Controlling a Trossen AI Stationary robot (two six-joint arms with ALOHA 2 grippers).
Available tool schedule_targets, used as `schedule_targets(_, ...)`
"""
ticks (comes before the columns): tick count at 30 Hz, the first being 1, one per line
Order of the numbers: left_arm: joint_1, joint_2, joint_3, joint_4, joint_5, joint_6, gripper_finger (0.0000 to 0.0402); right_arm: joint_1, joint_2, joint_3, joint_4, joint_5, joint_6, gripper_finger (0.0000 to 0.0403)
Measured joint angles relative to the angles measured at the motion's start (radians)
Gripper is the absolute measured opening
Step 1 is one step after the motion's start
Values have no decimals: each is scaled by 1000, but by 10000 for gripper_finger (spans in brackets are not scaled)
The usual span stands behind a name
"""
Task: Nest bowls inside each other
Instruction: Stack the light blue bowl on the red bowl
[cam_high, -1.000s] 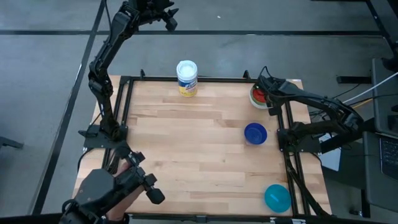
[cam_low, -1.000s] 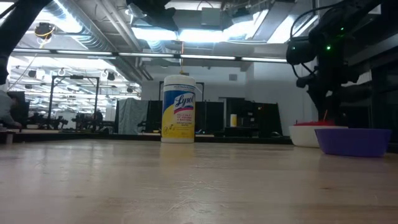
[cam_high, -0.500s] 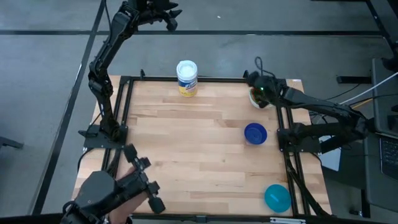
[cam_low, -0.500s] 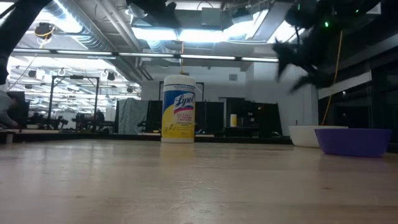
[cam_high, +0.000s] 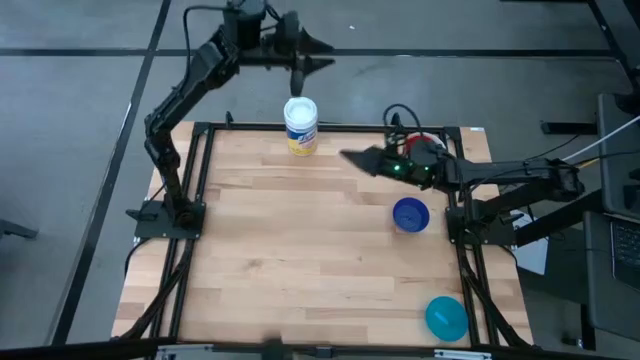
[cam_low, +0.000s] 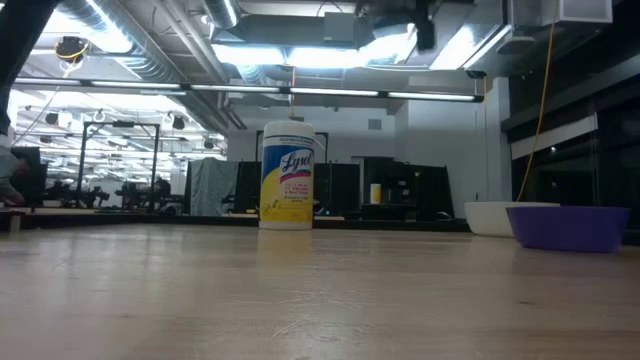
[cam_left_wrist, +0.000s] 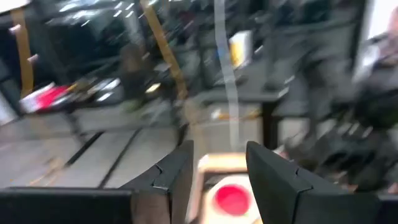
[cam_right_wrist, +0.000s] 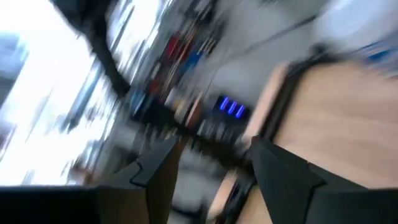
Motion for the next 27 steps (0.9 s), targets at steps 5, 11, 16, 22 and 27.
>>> schedule_targets(5, -203, -78, 3, 55, -79, -114, 145, 75, 92, 165, 7, -299, -199, 197)
schedule_targets(11, -541, -109, 3, 18, -449, -174, 146, 192, 143, 245, -43, -629, -327, 200)
schedule_targets(16, -809, -108, 3, -176, -826, -336, 146, 313, 132, 248, -335, -635, -447, 201)
schedule_targets(22, -1066, -68, 1, -509, -1226, -660, 146, 476, 133, 246, -835, -446, -475, 201)
schedule_targets(27, -1177, -23, 0, -712, -1313, -927, 146, 610, 132, 246, -1173, -372, -340, 201)
